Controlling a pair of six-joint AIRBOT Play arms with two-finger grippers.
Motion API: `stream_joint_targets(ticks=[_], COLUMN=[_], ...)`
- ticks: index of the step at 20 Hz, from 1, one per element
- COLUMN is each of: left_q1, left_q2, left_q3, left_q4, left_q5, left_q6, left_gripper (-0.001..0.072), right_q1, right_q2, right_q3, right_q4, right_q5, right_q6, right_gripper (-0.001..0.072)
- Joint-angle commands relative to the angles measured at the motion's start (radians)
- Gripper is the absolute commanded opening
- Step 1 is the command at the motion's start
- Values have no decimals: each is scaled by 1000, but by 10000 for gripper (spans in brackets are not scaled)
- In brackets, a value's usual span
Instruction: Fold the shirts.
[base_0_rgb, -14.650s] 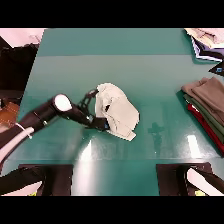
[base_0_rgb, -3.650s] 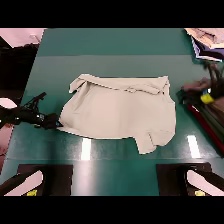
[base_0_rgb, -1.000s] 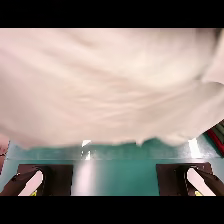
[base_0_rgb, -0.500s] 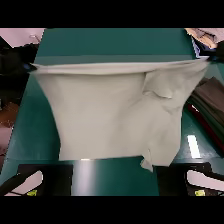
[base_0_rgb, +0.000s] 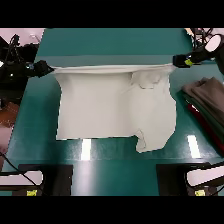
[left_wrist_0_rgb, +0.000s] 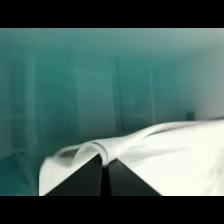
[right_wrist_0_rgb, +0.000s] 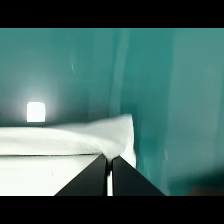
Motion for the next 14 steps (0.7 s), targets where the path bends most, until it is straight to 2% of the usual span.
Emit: stream_joint_targets(ticks=[1, 4, 10, 12, 14], left_q1=[-5, -5, -5, -5, -5], left_q2=[-41, -41, -40, -41, -41], left_q3=[2, 37, 45, 44, 32], left_q4=[-60, -26, 198, 289, 356], left_q5=[167, 130, -154, -267, -315], left_q6=[90, 94, 90, 66, 32], left_gripper=[28, 27, 27, 28, 28], right_q1=[22, 27, 57, 71, 71], right_q2=[-36, -36, -35, -35, -35], right_q3=[-3, -2, -31, -76, -127], right_q4=[-8, -10, -10, -11, -10], right_q5=[-180, -153, 140, 179, 183], right_q6=[19, 20, 18, 18, 26], right_gripper=[13, 13, 14, 14, 14])
